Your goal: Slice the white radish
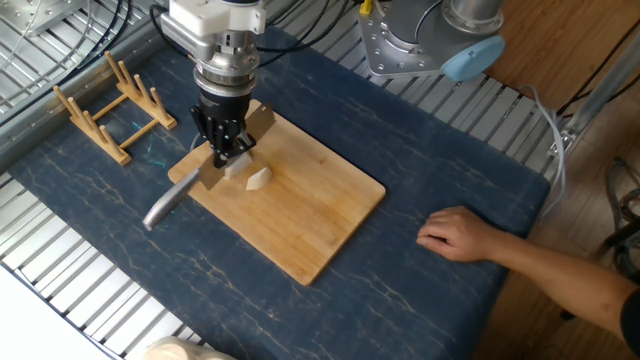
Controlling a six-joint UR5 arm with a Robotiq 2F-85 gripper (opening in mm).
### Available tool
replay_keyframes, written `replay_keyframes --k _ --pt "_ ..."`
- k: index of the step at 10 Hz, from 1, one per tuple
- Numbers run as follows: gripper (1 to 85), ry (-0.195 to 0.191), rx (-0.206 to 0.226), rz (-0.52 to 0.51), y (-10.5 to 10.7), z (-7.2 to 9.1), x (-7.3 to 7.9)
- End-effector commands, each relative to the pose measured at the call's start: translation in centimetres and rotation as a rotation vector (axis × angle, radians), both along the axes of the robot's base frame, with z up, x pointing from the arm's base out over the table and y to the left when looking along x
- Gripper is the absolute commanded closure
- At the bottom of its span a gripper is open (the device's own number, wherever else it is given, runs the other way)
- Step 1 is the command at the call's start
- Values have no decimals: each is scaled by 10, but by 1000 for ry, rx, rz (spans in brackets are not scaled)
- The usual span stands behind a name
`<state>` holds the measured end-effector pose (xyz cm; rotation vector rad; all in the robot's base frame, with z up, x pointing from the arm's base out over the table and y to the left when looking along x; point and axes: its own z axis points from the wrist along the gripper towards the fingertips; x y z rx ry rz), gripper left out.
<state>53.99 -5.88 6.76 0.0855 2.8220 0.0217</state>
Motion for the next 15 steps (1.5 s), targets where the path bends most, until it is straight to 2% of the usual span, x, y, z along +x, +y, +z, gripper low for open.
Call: replay_keyframes --k 1,3,5,8,11,12,14,15 --pt "847 15 5 -11 0 1 -4" --pt "847 -10 8 5 0 0 2" --pt "847 18 23 2 1 1 -4" --pt "847 33 23 26 2 1 -8" --pt "847 42 -6 19 -4 3 -9" --pt "847 22 10 9 0 2 -5" --pt "847 36 -1 8 -2 6 -3" --pt "847 22 20 -13 4 6 1"
